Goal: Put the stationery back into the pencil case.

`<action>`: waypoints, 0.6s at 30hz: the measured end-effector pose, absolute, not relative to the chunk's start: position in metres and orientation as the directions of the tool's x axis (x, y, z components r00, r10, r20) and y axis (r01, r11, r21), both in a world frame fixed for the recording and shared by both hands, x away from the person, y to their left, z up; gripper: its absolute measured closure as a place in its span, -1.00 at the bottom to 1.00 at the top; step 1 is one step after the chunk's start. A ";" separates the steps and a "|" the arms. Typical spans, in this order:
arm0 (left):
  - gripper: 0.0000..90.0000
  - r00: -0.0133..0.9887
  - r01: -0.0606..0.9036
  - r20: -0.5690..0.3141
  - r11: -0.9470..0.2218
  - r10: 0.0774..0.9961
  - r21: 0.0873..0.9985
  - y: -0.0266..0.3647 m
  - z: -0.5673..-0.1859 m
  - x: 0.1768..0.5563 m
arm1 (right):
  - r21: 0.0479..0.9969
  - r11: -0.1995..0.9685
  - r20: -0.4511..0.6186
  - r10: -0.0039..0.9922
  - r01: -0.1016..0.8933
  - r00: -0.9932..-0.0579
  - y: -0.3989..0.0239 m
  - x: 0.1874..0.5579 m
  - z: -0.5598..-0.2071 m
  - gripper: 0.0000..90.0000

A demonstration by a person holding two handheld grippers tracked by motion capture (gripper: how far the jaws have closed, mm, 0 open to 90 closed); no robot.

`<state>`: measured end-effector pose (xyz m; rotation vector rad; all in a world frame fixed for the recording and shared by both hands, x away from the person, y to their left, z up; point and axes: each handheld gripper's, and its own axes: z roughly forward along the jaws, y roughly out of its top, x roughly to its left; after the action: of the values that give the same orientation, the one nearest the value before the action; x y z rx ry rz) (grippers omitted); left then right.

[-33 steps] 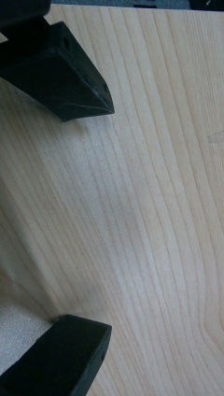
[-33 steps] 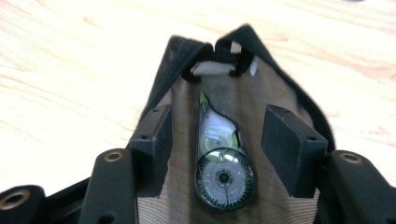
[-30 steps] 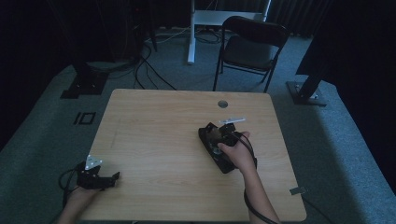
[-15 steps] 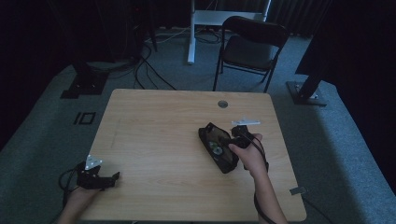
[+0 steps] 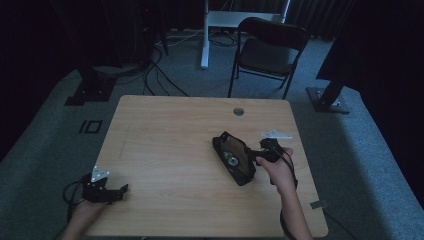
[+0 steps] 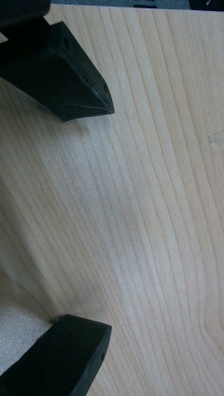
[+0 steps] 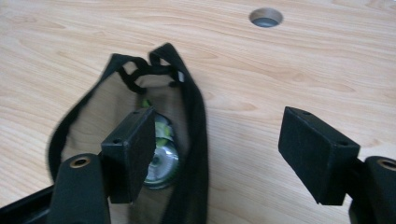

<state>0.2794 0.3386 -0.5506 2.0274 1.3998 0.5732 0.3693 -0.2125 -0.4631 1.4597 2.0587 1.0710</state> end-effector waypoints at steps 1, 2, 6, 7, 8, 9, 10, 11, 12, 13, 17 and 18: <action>-1.00 0.350 0.676 0.012 -0.261 0.937 0.689 0.339 -0.551 0.279 | 0.774 0.151 0.114 0.922 0.615 -0.370 -0.215 0.369 -0.464 -0.43; -1.00 0.350 0.676 0.012 -0.261 0.937 0.689 0.339 -0.551 0.279 | 0.777 0.144 0.114 0.925 0.613 -0.361 -0.218 0.368 -0.465 -0.43; -1.00 0.350 0.676 0.012 -0.262 0.937 0.689 0.339 -0.551 0.279 | 0.775 0.118 0.117 0.939 0.621 -0.325 -0.231 0.366 -0.471 -0.43; -1.00 0.350 0.676 0.012 -0.262 0.937 0.689 0.339 -0.551 0.279 | 0.774 0.116 0.114 0.942 0.622 -0.317 -0.234 0.365 -0.473 -0.43; -1.00 0.350 0.676 0.012 -0.262 0.937 0.689 0.339 -0.551 0.279 | 0.774 0.116 0.114 0.942 0.622 -0.317 -0.234 0.365 -0.473 -0.43; -1.00 0.350 0.676 0.012 -0.262 0.937 0.689 0.339 -0.551 0.279 | 0.773 0.117 0.108 0.944 0.623 -0.312 -0.237 0.364 -0.475 -0.44; -1.00 0.350 0.676 0.012 -0.262 0.937 0.689 0.339 -0.551 0.279 | 0.772 0.110 0.109 0.947 0.626 -0.302 -0.242 0.363 -0.479 -0.46; -1.00 0.350 0.676 0.012 -0.261 0.937 0.689 0.339 -0.551 0.279 | 0.774 0.105 0.111 0.948 0.624 -0.297 -0.245 0.362 -0.481 -0.46; -1.00 0.350 0.676 0.013 -0.262 0.937 0.688 0.339 -0.551 0.279 | 0.776 0.103 0.108 0.950 0.622 -0.292 -0.247 0.362 -0.484 -0.47; -1.00 0.350 0.676 0.012 -0.261 0.937 0.689 0.339 -0.551 0.279 | 0.775 0.103 0.106 0.952 0.624 -0.288 -0.249 0.361 -0.486 -0.49; -1.00 0.350 0.676 0.012 -0.261 0.937 0.689 0.339 -0.551 0.279 | 0.772 0.087 0.113 0.956 0.630 -0.272 -0.256 0.359 -0.496 -0.52; -1.00 0.350 0.676 0.012 -0.261 0.937 0.689 0.339 -0.551 0.279 | 0.771 0.086 0.115 0.956 0.631 -0.271 -0.257 0.359 -0.498 -0.52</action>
<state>0.2794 0.3385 -0.5507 2.0270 1.3999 0.5731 0.3585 -0.2568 -0.4978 1.5601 1.9498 1.0350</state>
